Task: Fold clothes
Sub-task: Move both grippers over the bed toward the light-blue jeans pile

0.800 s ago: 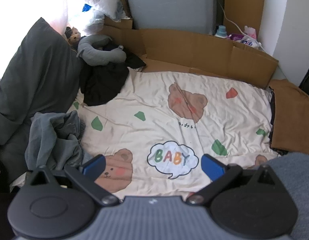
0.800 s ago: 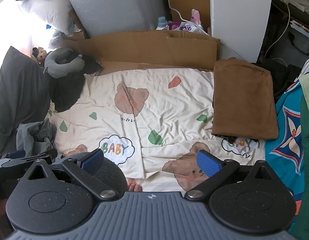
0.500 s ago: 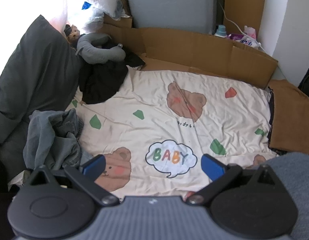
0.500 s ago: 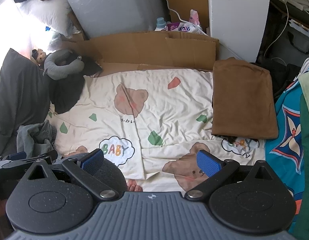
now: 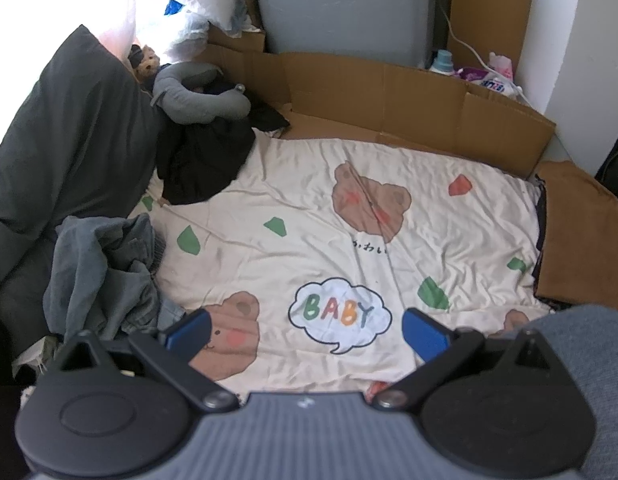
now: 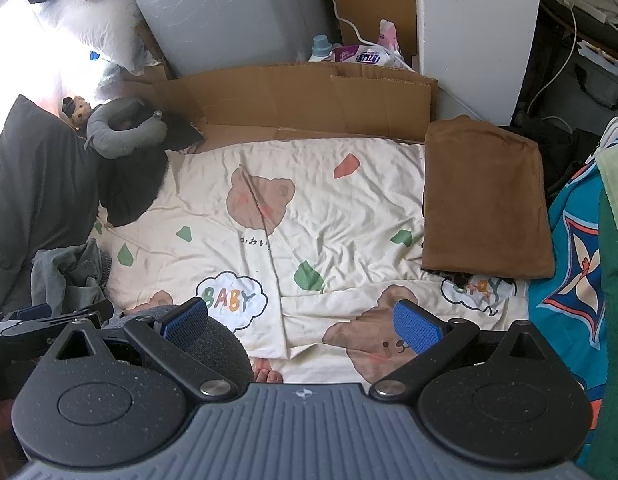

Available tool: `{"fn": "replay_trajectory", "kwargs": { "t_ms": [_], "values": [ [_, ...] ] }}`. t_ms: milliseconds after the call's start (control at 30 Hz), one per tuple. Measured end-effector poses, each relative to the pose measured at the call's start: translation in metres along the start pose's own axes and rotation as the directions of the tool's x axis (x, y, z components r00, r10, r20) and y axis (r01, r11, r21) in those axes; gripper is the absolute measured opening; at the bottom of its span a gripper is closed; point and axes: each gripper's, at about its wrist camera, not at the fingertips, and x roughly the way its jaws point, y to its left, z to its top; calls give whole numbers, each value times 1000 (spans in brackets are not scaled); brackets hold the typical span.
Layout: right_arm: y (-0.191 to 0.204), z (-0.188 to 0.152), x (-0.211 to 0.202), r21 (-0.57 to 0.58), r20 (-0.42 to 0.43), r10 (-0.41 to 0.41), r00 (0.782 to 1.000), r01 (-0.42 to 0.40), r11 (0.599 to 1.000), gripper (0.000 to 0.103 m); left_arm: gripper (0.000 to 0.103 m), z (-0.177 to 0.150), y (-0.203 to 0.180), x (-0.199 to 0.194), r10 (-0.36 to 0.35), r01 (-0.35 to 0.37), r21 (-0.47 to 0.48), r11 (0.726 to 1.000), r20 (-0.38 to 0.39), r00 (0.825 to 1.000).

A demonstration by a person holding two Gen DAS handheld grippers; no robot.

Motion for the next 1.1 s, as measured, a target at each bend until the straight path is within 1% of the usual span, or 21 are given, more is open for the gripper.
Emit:
{"fn": "replay_trajectory", "kwargs": {
  "t_ms": [467, 600, 733, 800, 933, 1033, 1100],
  "values": [
    [3, 2, 1, -5, 2, -35, 999, 35, 999, 102, 102, -5, -1, -8, 8, -8, -14, 1000, 7, 1000],
    [9, 2, -1, -17, -6, -50, 999, 50, 999, 102, 101, -3, 1, -12, -7, 7, -12, 1000, 16, 1000],
    [13, 5, -1, -14, -2, -51, 999, 51, 999, 102, 101, 0, 4, -18, -18, 18, -12, 1000, 48, 999],
    [16, 7, 0, -23, -3, -58, 998, 58, 998, 102, 101, 2, 6, -19, -26, 27, -12, 1000, 46, 999],
    [14, 9, -5, 3, 33, -63, 998, 62, 998, 102, 101, 6, 14, -19, -40, 42, -36, 998, 49, 998],
    [13, 11, -6, 5, 32, -69, 997, 69, 998, 102, 101, 9, 19, -19, -52, 55, -45, 997, 49, 997],
    [12, 12, -6, 5, 29, -72, 997, 72, 997, 102, 101, 11, 19, -19, -62, 63, -33, 997, 45, 997]
  ]
}}
